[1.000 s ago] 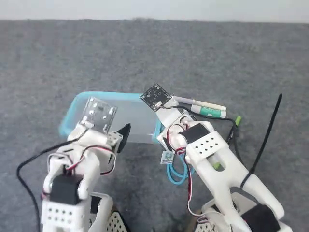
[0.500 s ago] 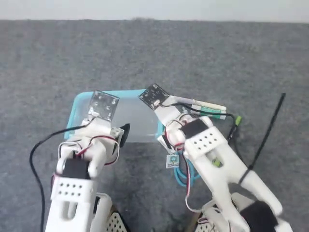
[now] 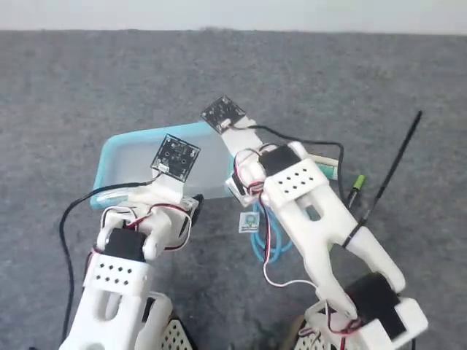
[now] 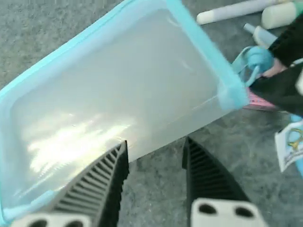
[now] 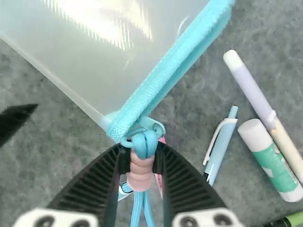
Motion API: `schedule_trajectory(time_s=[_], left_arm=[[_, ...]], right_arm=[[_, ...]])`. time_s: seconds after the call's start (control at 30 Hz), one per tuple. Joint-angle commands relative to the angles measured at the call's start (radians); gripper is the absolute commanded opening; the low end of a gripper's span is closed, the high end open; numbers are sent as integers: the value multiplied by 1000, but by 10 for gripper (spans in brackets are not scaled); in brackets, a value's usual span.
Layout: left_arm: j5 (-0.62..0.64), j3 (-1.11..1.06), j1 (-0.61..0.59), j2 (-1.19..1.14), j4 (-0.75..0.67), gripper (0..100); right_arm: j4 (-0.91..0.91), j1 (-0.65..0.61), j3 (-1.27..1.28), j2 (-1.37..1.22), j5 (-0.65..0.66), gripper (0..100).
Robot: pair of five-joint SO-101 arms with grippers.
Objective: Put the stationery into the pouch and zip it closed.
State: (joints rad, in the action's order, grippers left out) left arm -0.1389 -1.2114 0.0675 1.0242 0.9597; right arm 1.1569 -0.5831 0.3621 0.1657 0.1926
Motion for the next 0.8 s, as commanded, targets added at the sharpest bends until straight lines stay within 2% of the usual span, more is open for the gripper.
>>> schedule_trajectory(time_s=[0.0, 0.27, 0.4, 0.53, 0.67, 0.77], left_arm=[[40, 42, -63, -63, -71, 176], [54, 44, -172, -262, -264, 175], [55, 87, -230, -374, -336, 175], [78, 131, -275, -422, -348, 177], [75, 139, -279, -416, -341, 177], [60, 157, -270, -348, -250, 180]], right_arm=[[61, -4, -75, 111, -11, 6], [93, -30, 60, 360, 25, 6], [104, -99, 161, 456, 80, 6], [71, -159, 270, 507, 163, 6], [-8, -162, 310, 509, 175, 6], [-28, -147, 304, 499, 161, 6]])
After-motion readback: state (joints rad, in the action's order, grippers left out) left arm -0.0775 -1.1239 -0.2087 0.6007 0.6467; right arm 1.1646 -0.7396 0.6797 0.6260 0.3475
